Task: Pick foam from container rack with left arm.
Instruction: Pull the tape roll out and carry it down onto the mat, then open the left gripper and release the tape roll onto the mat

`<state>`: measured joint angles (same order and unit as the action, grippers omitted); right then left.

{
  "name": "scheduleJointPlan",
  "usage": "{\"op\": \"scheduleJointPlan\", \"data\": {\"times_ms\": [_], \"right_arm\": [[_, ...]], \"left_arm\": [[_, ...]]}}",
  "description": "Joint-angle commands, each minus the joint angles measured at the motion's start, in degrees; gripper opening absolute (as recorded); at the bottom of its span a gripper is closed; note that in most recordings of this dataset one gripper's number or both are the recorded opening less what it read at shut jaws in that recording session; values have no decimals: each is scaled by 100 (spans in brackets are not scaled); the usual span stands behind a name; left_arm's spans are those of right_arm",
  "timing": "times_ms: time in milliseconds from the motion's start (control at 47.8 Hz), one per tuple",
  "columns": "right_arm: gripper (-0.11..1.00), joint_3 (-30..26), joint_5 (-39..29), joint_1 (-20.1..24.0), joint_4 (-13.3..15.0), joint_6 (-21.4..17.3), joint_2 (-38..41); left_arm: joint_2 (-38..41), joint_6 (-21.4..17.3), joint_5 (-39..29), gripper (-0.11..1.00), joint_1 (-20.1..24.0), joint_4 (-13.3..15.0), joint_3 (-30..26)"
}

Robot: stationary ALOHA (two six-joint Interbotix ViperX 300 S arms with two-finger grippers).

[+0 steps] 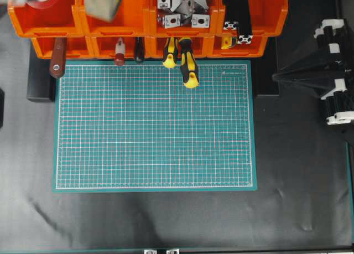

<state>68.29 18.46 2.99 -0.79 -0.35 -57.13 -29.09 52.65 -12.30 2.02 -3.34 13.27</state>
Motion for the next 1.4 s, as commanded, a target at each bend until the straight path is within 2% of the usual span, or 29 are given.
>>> {"op": "scheduleJointPlan", "data": {"times_ms": [0,126,251,377,669,900,1046,1381], "right_arm": [[0,-176,79,9,-9,-9,18],[0,-176,79,9,-9,-18,9],[0,-176,79,9,-9,-18,-9],[0,-193,62,9,-35,-114,-79],[0,-246,-105,9,-26,-290,-255],[0,-272,-158,9,-26,-448,-316],[0,-272,-158,9,-35,-527,-325],[0,-308,-158,9,-35,-615,-378]], "left_arm": [[-70,-281,88,28,-466,-26,-229],[35,-791,35,28,-984,-44,-185],[211,-1670,-97,28,-1459,-53,-35],[431,-2118,-167,28,-1696,-53,158],[932,-2101,97,28,-2109,-53,1178],[1345,-1890,1538,28,-2004,-44,2232],[1696,-1731,2013,28,-1802,-44,2769],[1854,-1644,2065,28,-1644,-44,2874]]}}
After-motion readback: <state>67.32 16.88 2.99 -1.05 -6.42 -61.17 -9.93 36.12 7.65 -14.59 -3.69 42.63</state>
